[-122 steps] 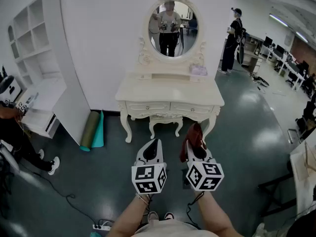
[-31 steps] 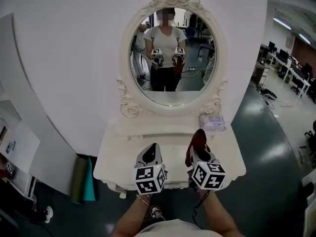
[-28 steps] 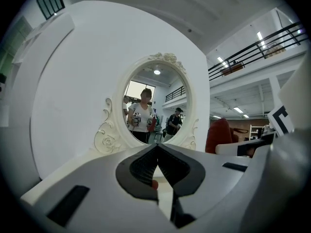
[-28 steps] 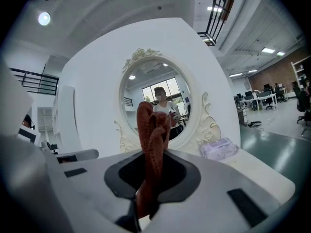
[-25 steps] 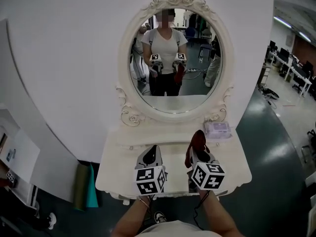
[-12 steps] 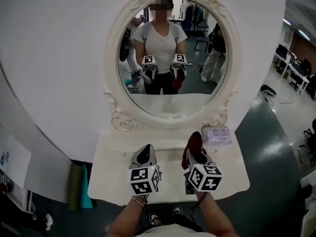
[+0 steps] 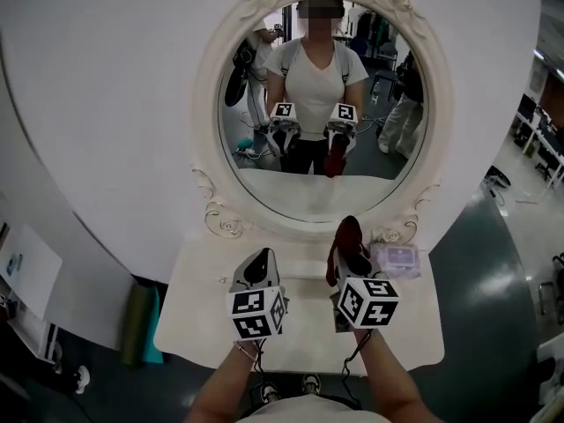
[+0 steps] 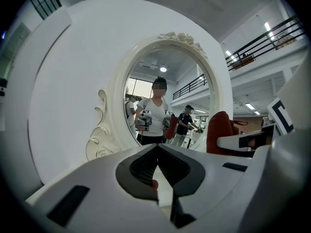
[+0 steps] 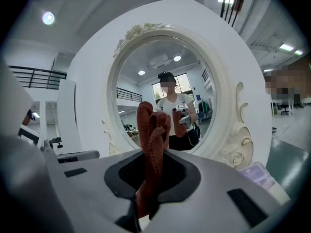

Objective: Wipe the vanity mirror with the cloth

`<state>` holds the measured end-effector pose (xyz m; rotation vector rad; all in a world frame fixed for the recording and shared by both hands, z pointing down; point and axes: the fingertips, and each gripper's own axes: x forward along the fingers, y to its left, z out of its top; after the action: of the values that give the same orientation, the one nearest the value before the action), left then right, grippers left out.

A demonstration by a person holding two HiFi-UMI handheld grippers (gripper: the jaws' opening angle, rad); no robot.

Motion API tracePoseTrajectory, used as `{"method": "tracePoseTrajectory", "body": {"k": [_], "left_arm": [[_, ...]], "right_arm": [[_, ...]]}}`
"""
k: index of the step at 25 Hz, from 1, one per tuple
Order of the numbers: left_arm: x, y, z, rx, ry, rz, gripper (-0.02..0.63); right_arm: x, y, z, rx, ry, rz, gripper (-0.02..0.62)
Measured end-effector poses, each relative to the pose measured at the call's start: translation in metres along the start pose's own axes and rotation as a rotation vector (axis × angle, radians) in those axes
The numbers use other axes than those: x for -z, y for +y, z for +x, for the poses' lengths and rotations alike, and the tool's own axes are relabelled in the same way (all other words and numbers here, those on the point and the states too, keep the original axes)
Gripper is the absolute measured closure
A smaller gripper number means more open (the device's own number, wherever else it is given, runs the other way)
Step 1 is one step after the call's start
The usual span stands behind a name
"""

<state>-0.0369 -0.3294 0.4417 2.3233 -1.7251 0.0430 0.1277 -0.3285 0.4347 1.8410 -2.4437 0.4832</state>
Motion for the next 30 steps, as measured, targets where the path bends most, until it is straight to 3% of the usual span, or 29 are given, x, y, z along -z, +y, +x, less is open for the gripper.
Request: {"method": "tracePoseTrajectory", "body": {"k": [5,10,15,18,21,25,30], "left_arm": [[-0.049,0.006,0.023,0.021,-0.056,0.040,0.595],[-0.111,0.012,0.038,0.033,-0.126,0.131,0.595],[-0.181,0.019,0.041,0.049,-0.201,0.161,0.595],[-0.220,0.023,0.039,0.064,-0.234,0.182,0.595],[-0.253,0.028,0.036,0.039,-0.271,0.255,0.595],[-0.281,0.032,0.031,0.016,-0.304,0.334,0.595],[-0.298,0.039,0.028,0.011,-0.314,0.334,0.595]], "right_arm": [[-0.052,0.017,0.029,-0.072,0.001,-0.175,0.537],[-0.128,0.033,0.043,-0.038,-0.057,-0.369,0.537],[-0.212,0.066,0.046,-0.016,-0.124,-0.619,0.537],[-0.253,0.090,0.048,0.032,-0.157,-0.795,0.537],[-0.289,0.109,0.052,0.107,-0.186,-0.941,0.537],[-0.324,0.128,0.056,0.198,-0.228,-1.062,0.537],[-0.351,0.151,0.060,0.274,-0.267,-1.162,0.538]]}}
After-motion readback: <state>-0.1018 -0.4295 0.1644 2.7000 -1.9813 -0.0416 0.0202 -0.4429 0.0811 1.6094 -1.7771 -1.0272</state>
